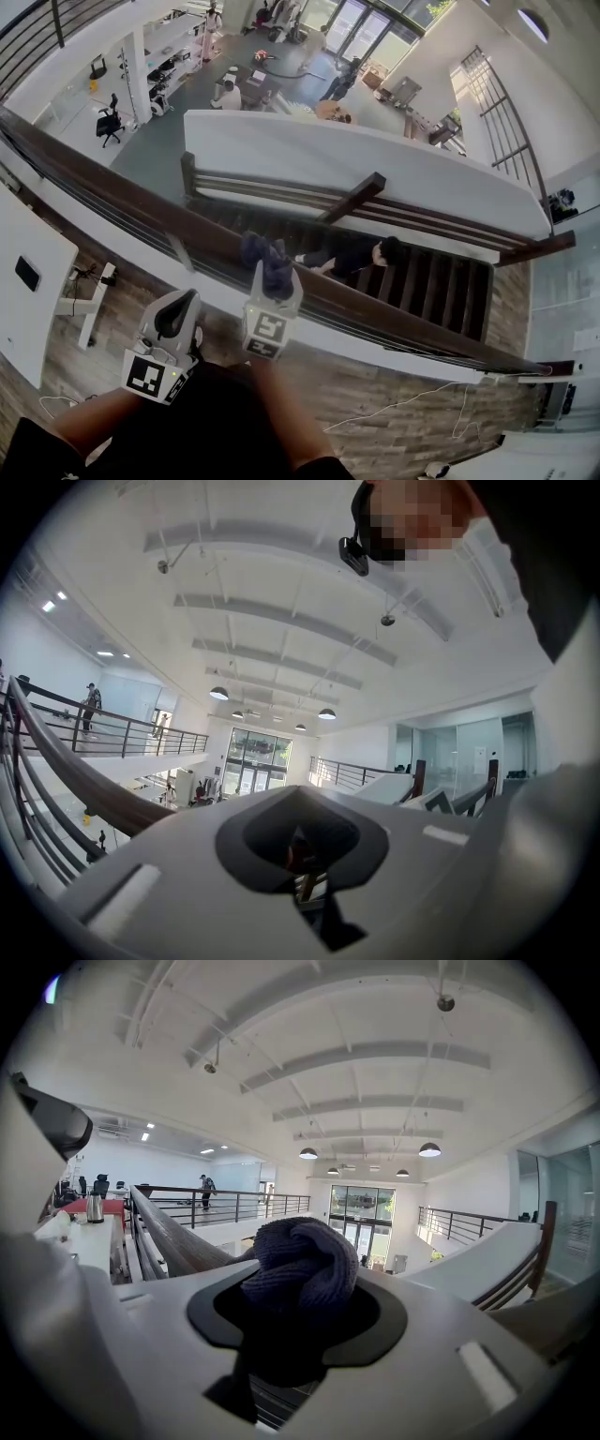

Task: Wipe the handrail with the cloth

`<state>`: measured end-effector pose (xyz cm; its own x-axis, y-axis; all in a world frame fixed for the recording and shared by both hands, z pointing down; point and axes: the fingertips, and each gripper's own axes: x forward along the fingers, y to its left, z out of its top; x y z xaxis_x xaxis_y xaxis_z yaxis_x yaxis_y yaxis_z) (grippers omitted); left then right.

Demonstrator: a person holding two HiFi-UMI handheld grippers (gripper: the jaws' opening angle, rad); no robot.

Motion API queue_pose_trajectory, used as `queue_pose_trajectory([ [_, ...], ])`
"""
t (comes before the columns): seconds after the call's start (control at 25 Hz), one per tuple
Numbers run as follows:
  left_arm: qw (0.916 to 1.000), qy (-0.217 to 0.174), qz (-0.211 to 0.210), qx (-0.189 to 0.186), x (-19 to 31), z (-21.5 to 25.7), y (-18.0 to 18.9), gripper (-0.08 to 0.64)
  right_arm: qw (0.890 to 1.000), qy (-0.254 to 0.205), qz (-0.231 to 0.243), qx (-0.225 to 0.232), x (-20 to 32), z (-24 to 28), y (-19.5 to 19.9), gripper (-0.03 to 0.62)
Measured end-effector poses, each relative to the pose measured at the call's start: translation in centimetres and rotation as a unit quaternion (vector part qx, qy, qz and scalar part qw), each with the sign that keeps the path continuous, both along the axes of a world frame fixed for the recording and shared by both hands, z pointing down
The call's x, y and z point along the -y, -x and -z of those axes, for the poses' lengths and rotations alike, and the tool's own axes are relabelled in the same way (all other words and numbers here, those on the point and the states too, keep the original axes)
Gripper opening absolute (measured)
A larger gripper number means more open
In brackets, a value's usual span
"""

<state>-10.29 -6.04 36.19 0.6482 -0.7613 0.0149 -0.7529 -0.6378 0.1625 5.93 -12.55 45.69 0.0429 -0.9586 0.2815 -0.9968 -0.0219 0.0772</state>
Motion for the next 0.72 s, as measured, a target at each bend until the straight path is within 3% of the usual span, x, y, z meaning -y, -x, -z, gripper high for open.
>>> queue_pose_trajectory([
  [0.24, 1.0000, 0.002, -0.006, 0.001, -0.8, 0.4, -2.0, 0.000, 1.000, 0.000, -0.008, 0.002, -1.0, 0.4, -2.4, 0.178],
  [0.72, 0.9997, 0.008, -0.021, -0.002, -1.4, 0.0, -3.1, 0.000, 1.000, -0.007, -0.015, 0.008, -2.0, 0.2, -3.1, 0.178],
])
